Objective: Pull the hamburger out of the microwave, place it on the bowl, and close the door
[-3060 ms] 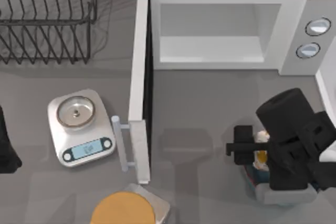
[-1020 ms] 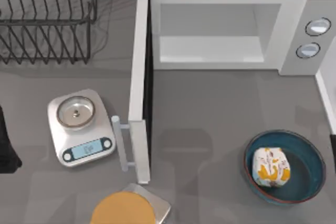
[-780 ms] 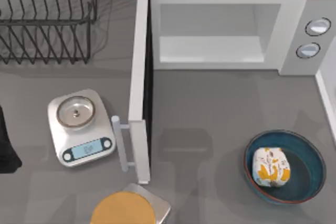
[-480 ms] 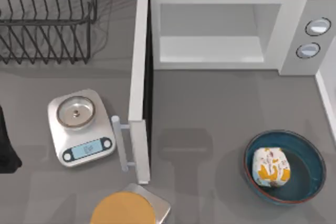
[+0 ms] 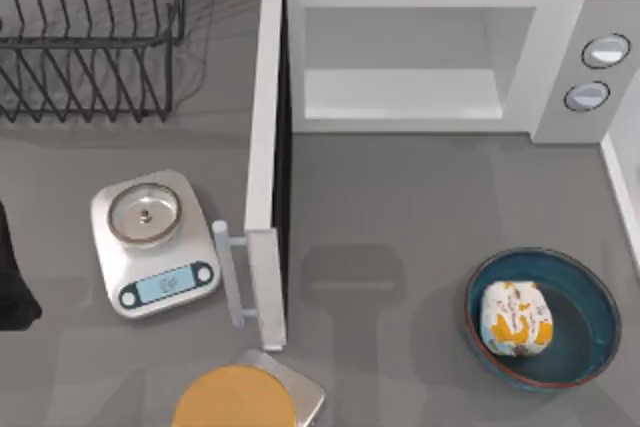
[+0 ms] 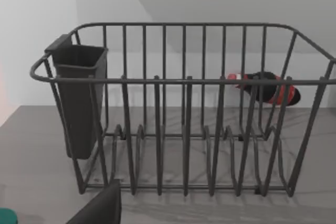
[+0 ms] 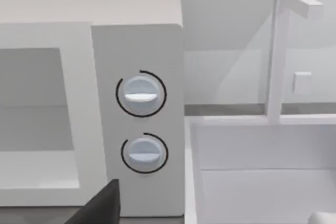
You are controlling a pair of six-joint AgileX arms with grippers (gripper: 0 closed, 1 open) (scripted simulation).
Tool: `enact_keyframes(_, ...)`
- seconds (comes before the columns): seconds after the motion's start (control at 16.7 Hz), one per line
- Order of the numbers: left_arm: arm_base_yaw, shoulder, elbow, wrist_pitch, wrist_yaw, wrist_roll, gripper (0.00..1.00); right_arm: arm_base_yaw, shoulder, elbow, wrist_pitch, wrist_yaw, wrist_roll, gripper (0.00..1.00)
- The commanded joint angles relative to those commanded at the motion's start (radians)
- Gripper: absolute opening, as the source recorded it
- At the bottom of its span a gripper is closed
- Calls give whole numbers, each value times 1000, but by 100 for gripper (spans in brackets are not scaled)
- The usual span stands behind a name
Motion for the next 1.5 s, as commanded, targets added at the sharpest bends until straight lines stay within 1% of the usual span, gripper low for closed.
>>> enact_keyframes(0.12,0,0,0,0,0,0,100,-6,-10,-4,1,-1,-25,100)
enact_keyframes(0.42,0,0,0,0,0,0,100,-6,-10,-4,1,-1,-25,100)
enact_keyframes(1.2,0,0,0,0,0,0,2,-6,-10,-4,1,-1,-25,100)
enact_keyframes(1.26,0,0,0,0,0,0,0,-6,-10,-4,1,-1,-25,100)
enact_keyframes(1.5,0,0,0,0,0,0,0,-6,-10,-4,1,-1,-25,100)
